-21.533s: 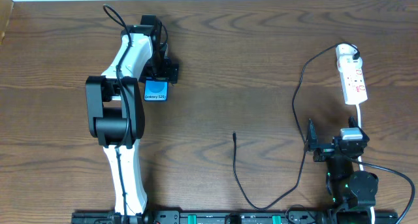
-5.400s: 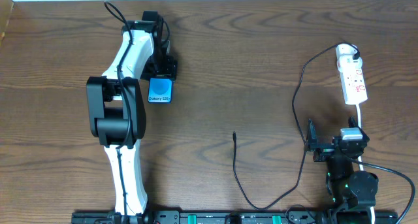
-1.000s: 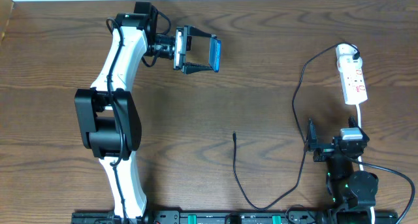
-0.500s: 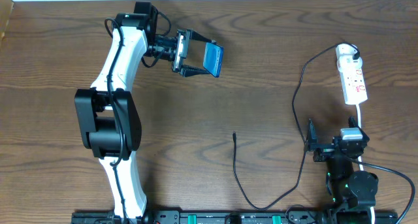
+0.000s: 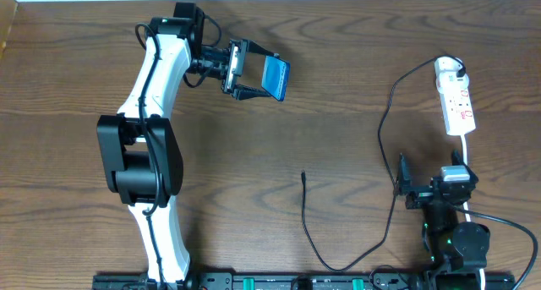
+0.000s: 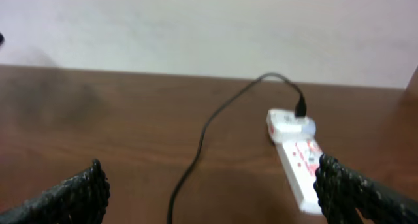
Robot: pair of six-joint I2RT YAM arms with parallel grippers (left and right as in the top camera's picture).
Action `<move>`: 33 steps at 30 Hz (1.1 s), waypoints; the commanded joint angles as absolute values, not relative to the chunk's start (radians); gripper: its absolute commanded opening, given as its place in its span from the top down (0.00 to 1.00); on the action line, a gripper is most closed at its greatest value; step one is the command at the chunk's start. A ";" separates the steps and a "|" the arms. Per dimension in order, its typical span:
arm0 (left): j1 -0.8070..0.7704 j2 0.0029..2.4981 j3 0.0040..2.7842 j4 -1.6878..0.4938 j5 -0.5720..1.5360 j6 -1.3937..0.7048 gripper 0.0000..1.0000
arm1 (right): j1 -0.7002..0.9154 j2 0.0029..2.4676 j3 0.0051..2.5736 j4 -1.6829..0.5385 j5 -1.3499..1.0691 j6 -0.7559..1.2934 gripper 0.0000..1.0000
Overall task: Plug charger to phone and switch on socket
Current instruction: 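Move the right gripper toward the phone held by the left gripper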
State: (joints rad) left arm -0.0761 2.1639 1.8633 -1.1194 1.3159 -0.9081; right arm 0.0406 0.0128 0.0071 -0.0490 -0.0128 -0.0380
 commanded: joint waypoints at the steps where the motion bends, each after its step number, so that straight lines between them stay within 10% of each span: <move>1: -0.098 2.130 1.889 -1.125 1.342 -0.888 0.93 | 0.046 0.010 0.006 0.012 -0.035 -0.048 0.01; 14: -0.120 2.130 1.889 -1.124 1.341 -0.888 0.93 | 0.045 0.091 0.153 0.034 -0.117 0.176 0.01; 33: -0.163 2.130 1.889 -1.121 1.052 -0.964 0.93 | 0.045 1.074 0.752 -0.041 -0.789 0.328 0.01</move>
State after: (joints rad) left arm -0.1398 2.1639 1.8633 -1.1187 1.0657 -0.9459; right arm 0.0406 0.9749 0.7116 -0.0883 -0.5575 0.3038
